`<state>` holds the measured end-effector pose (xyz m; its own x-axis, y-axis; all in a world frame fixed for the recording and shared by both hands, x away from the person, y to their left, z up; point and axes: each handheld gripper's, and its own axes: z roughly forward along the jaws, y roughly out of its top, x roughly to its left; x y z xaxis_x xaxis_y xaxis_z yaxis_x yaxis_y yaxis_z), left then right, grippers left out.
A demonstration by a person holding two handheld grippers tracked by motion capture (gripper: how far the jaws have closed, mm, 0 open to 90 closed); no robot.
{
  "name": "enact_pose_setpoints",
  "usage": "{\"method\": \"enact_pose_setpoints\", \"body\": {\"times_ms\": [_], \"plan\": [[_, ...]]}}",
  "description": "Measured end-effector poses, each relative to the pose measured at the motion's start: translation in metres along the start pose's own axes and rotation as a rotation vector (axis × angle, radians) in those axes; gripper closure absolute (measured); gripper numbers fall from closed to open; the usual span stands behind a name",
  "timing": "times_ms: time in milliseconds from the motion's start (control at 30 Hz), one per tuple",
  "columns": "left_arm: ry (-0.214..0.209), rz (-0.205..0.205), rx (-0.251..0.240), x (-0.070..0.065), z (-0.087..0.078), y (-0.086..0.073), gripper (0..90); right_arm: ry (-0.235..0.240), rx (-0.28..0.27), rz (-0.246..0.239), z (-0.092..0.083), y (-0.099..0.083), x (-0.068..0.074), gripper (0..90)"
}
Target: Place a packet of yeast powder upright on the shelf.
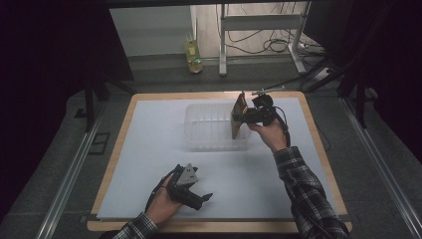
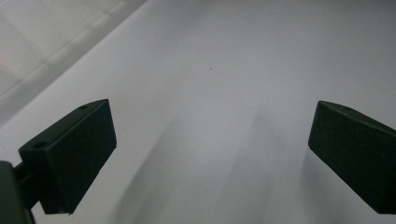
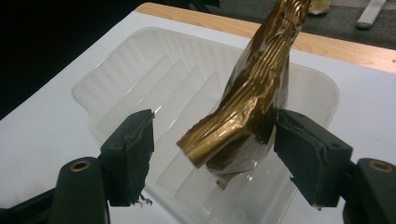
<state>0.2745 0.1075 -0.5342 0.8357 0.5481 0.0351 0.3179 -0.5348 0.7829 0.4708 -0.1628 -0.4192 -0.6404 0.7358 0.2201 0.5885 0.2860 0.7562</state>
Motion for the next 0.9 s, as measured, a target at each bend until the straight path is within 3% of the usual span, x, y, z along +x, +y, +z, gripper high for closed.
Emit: {"method": "enact_pose_setpoints", "body": {"times_ms": [900], "plan": [[-0.017,-0.006,-0.008,0.000,0.001,0.000,0.9,0.048,0.007,-0.031,-0.015,-0.026,0.010,25.6]]}}
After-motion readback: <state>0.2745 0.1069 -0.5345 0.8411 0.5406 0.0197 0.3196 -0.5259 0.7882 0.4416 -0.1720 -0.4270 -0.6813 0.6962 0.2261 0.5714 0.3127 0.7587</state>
